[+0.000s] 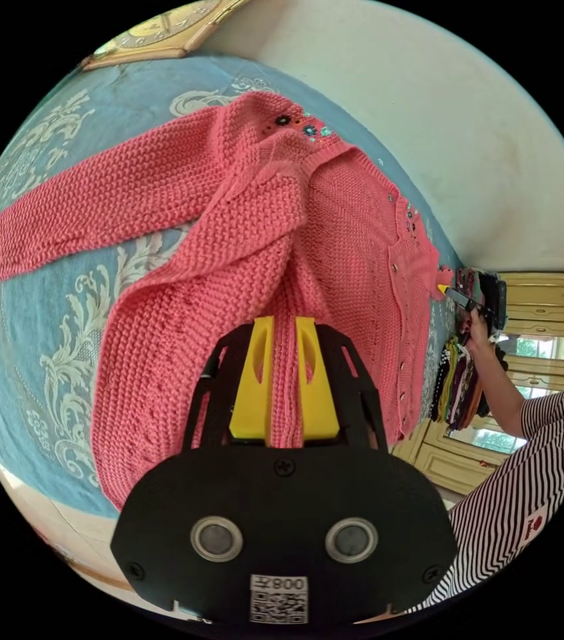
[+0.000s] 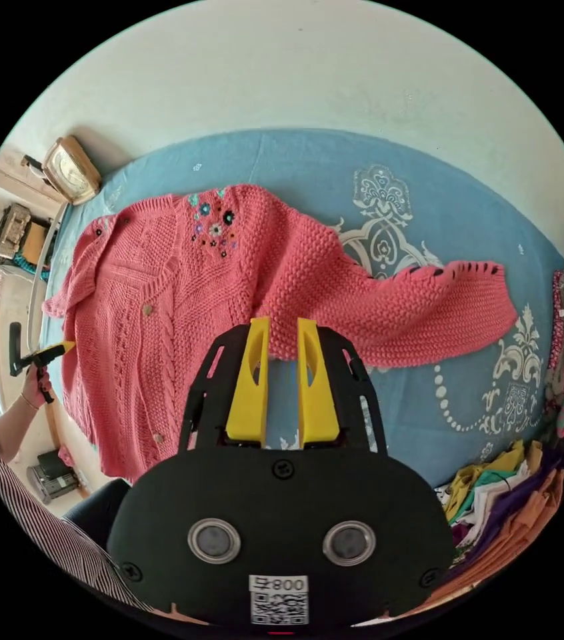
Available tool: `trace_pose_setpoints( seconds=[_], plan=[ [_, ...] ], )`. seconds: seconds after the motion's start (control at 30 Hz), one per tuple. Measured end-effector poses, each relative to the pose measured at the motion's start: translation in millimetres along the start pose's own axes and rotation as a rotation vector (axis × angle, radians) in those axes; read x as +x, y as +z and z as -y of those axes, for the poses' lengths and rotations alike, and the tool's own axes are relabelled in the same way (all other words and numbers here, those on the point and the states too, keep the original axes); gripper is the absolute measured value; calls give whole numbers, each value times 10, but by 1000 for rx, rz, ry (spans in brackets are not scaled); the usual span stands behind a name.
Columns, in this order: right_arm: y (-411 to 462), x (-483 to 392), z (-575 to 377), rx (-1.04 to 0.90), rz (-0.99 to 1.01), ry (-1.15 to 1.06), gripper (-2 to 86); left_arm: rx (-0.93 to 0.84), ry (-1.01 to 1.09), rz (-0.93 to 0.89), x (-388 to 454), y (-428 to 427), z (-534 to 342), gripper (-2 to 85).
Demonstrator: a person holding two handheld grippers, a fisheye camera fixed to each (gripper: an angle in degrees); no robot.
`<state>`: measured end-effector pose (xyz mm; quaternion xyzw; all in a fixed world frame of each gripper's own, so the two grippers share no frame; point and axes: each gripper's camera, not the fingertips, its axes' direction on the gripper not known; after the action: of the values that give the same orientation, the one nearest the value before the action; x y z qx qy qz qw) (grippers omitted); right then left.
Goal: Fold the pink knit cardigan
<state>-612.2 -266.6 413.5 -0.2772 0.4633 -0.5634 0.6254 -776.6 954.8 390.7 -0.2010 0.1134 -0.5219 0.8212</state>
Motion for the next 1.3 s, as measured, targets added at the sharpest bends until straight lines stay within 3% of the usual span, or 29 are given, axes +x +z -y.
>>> trace_pose_setpoints(
  seconds=[0.13, 0.27, 0.6, 0.7, 0.83, 0.93, 1.07, 1.3],
  plan=[
    [404, -209, -56, -135, -46, -103, 67, -32, -48, -9, -140, 20, -220, 61],
    [485, -175, 315, -136, -141, -120, 37, 4, -62, 33, -192, -237, -527, 62],
    [482, 109, 291, -97, 124, 155, 60, 52, -332, 250, -829, -791, -1771, 70],
    [492, -265, 301, -24, 295, 127, 65, 28, -428, 300, -1092, -829, -2141, 73],
    [906, -1409, 628, -145, 467, -141, 79, -20, -516, 242, -1424, -719, -2587, 76],
    [1363, -2064, 999, -203, 614, -210, 80, 56, -542, 169, -1507, -740, -2856, 74],
    [1970, -2616, 1530, -256, 759, -152, 84, 58, -534, 182, -1519, -748, -3064, 61],
    [2638, -2961, 1755, -397, 809, -36, 91, 70, -524, 167, -1533, -751, -3370, 51]
  ],
)
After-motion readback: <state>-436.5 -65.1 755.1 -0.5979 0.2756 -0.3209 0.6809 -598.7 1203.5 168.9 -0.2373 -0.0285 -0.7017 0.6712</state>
